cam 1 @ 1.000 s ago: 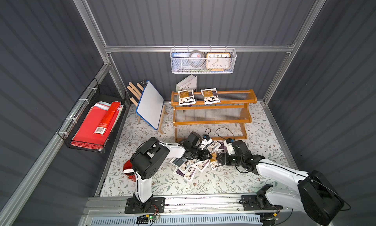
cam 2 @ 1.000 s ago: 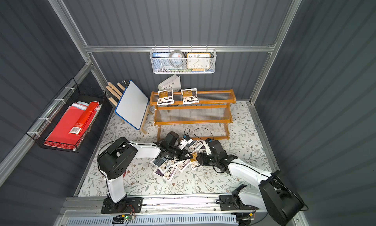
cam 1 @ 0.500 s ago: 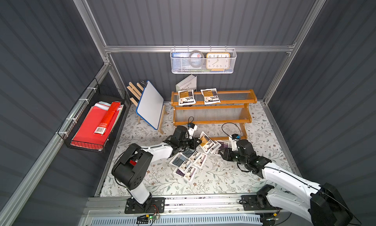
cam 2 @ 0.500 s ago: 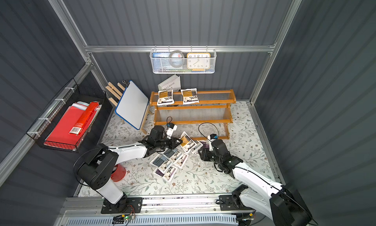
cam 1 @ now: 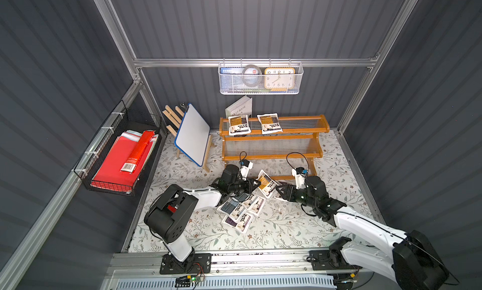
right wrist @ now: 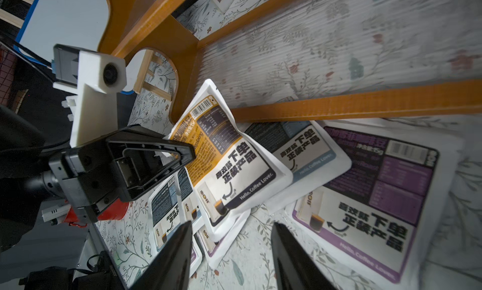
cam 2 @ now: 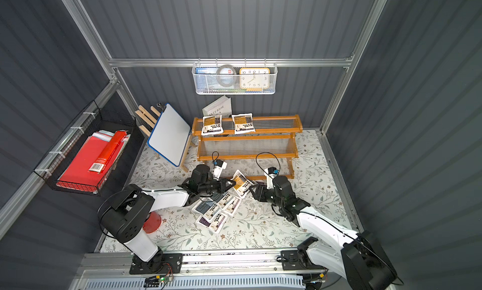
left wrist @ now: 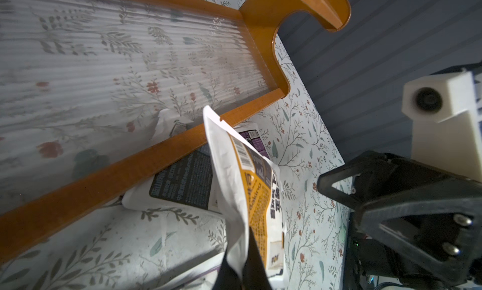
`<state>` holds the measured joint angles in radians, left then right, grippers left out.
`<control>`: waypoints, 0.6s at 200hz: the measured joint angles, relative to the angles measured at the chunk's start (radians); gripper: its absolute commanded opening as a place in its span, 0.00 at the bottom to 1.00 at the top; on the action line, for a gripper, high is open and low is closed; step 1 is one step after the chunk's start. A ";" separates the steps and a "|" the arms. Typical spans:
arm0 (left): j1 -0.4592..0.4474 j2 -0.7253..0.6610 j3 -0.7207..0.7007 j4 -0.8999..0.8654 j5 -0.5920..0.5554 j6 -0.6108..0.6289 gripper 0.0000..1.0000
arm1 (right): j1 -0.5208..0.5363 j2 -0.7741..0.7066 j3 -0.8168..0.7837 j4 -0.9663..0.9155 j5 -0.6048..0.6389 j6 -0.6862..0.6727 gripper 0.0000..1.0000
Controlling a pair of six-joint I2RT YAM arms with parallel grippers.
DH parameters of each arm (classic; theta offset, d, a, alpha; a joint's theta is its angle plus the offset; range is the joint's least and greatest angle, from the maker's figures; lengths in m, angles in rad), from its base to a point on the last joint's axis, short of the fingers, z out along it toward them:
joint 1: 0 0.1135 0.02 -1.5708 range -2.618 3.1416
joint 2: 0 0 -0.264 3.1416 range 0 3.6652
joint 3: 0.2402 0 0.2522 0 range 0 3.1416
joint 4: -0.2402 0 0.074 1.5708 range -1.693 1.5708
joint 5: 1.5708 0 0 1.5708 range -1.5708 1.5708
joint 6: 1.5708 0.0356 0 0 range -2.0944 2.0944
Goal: Place the bagged coffee beans on the shelf by color
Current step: Pick up the bagged coffee beans at the center of the board.
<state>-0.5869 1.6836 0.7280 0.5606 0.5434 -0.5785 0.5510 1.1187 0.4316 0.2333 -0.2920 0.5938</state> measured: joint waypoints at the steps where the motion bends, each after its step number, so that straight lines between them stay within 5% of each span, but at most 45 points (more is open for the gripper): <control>1: 0.001 0.000 -0.001 0.003 0.001 -0.002 0.00 | -0.001 0.005 0.000 0.003 -0.004 0.001 0.52; 120: 0.028 -0.016 -0.006 0.055 0.115 -0.062 0.00 | -0.054 0.213 0.002 0.360 -0.249 0.101 0.44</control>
<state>-0.5591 1.6680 0.7216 0.6159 0.6586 -0.6407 0.4969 1.3315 0.4339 0.5930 -0.5415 0.6952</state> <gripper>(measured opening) 0.061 0.444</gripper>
